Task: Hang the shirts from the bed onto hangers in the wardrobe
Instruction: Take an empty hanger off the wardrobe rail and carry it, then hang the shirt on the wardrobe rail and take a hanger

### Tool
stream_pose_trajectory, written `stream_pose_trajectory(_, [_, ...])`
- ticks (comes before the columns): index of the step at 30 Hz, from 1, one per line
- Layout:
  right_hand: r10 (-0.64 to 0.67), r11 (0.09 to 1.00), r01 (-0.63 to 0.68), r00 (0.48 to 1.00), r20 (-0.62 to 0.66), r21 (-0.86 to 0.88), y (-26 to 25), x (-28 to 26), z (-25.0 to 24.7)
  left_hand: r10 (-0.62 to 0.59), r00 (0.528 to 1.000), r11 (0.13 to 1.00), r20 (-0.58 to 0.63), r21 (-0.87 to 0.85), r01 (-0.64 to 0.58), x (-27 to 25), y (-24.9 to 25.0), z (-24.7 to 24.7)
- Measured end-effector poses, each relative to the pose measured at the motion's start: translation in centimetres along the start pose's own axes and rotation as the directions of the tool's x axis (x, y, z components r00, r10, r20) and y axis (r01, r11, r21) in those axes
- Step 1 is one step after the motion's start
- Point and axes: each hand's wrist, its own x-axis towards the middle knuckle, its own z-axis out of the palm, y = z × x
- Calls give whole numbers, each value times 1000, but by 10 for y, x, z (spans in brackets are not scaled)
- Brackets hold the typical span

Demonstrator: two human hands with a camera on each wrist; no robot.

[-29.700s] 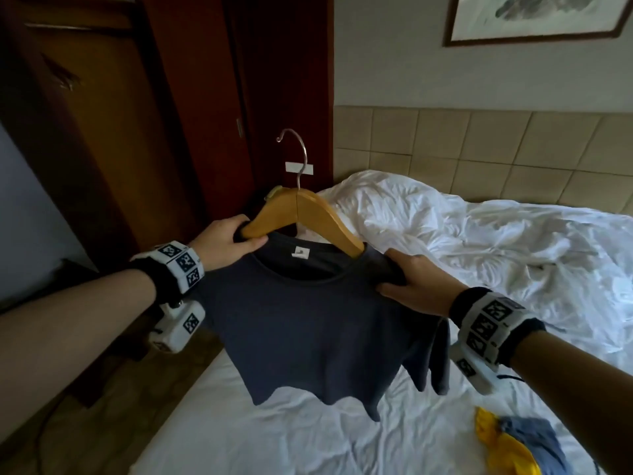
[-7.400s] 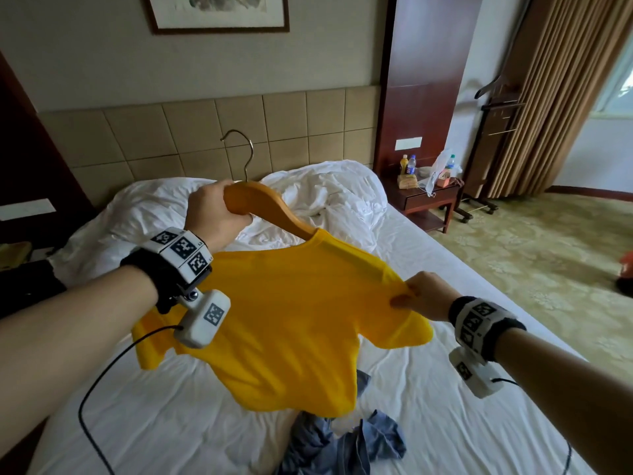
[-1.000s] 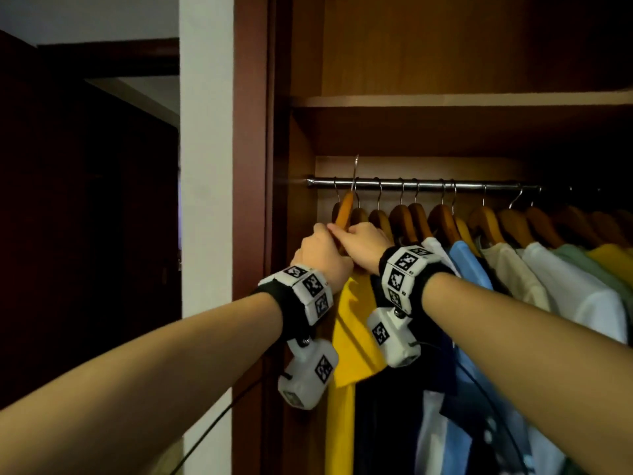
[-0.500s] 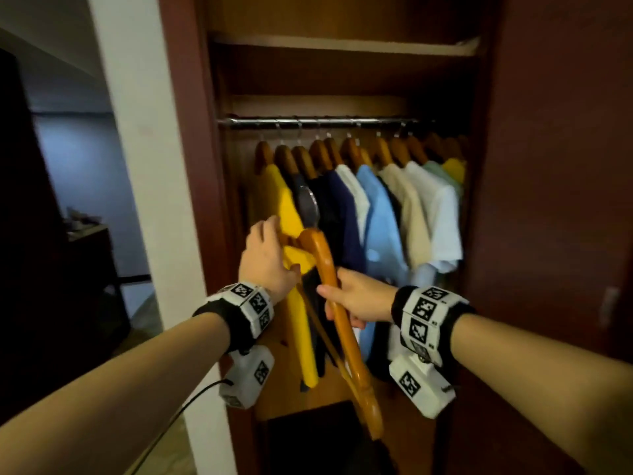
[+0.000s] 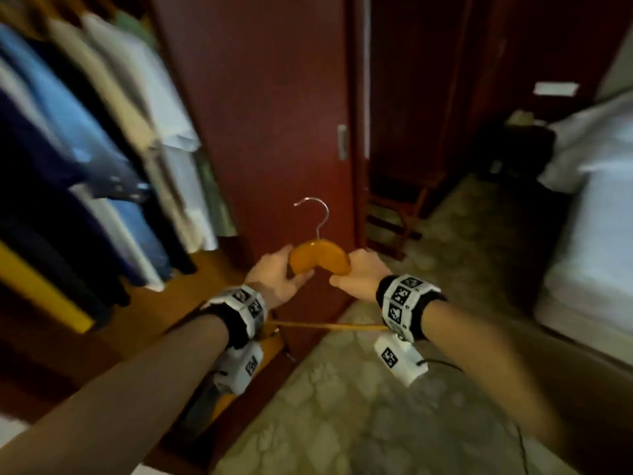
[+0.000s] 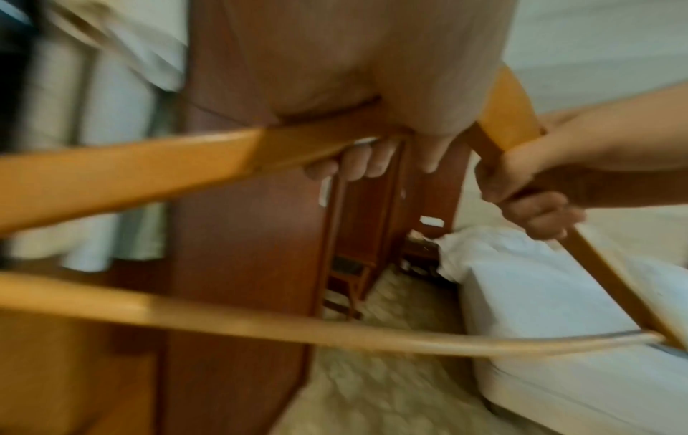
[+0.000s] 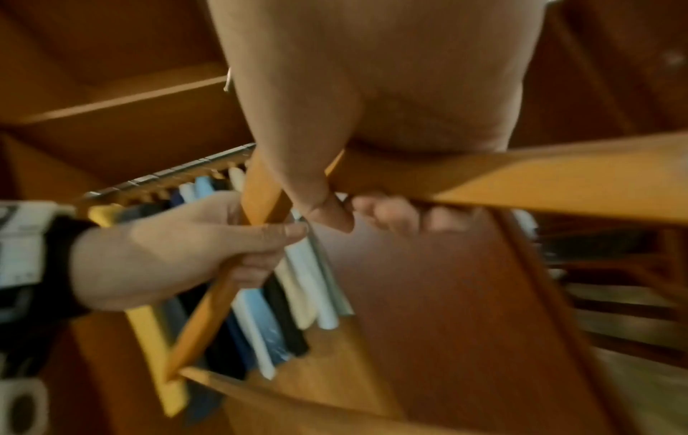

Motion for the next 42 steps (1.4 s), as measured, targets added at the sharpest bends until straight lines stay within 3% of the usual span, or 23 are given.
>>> stream_pose_trajectory(5, [356,934,-353,933,-53,52,198,-61,-36,22,970,1000,244,-5,-21,15,125,182])
stream_pose_trajectory(9, [588,808,-581,803,-95,96,325,-139,-67,85,896,996,435,-43,-73,-3,223,303])
stream_pose_trajectory(15, [795,606,-751,585,-161,263,439,-231,-119,258,740,963,622,-106,-247,-12,354,402])
stream_pose_trajectory(20, [892,450,-824,427,-146,345,504,-268,-153,361,596,912,717,-140,-385,-6,430,467])
stream_pose_trajectory(24, [923,384,-843,342,-176,376,557,-260,-199,410,546,885,730,-175,-431,32,489,519])
stream_pose_trajectory(30, [937,345,-812,267,-227,471,638,-205,-298,514,503,823,695,-236,-516,141,590,584])
stream_pose_trajectory(34, [943,328,-787,236,-236,523,683,-177,-364,567,432,768,701,-260,-586,205,664,611])
stream_pose_trajectory(42, [970,238,-764,157,-184,600,806,-178,-475,612,302,680,731,-291,-673,266,802,687])
